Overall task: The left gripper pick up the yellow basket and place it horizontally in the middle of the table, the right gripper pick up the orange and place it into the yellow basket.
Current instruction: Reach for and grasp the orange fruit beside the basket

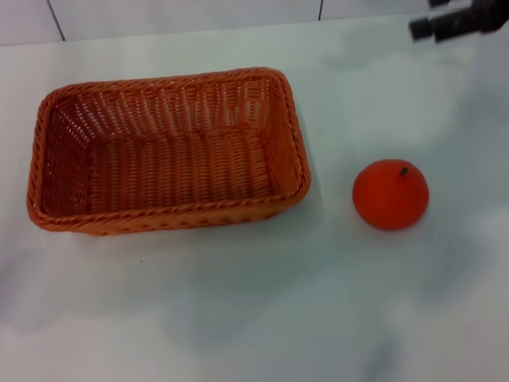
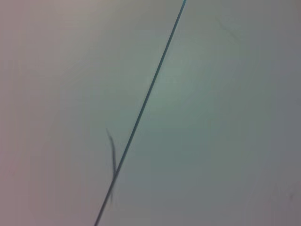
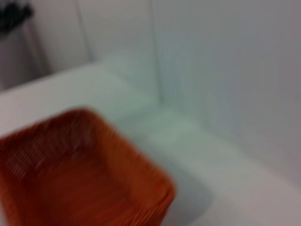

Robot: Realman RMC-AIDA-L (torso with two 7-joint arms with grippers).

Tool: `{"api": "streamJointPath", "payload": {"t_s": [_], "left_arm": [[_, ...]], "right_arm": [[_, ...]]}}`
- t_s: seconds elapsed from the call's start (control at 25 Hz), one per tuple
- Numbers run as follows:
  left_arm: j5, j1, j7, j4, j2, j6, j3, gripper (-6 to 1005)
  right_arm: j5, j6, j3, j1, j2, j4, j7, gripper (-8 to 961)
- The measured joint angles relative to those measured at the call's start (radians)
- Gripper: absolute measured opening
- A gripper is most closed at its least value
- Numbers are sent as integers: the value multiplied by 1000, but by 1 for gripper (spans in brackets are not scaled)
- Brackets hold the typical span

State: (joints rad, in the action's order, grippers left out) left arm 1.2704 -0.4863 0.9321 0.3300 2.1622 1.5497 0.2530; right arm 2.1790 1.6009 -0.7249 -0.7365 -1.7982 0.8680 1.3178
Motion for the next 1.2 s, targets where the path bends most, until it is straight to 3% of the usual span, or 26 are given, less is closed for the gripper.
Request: {"api": "streamJointPath", "payload": {"t_s": [0.12,0.32,0.6,0.76,1.04,1.2], "left_arm": [[1,-9,-1,-16,0,-4,0,703],[5,-29,-4,-22,0,-30,0,702],[6,-58,-5,-25,1,-61,0,703],[2,-67,-5,-41,0,-66,0,703],[5,-70,-5,-43,-2,-67,0,701],[5,-70,-6,-45,-1,-67,0,702]], "right_arm": [[64,45,-31,-7,-13,1,-3,758],[141,80,-106,1,-22,-7,-2,917],[208,109,-128,5,-47,-9,1,944],[264,101,-142,-2,-76,-12,-1,943],[383,74,-149,-36,-148,-12,-1,942],[428,38,-157,-49,-175,-21,0,944]]}}
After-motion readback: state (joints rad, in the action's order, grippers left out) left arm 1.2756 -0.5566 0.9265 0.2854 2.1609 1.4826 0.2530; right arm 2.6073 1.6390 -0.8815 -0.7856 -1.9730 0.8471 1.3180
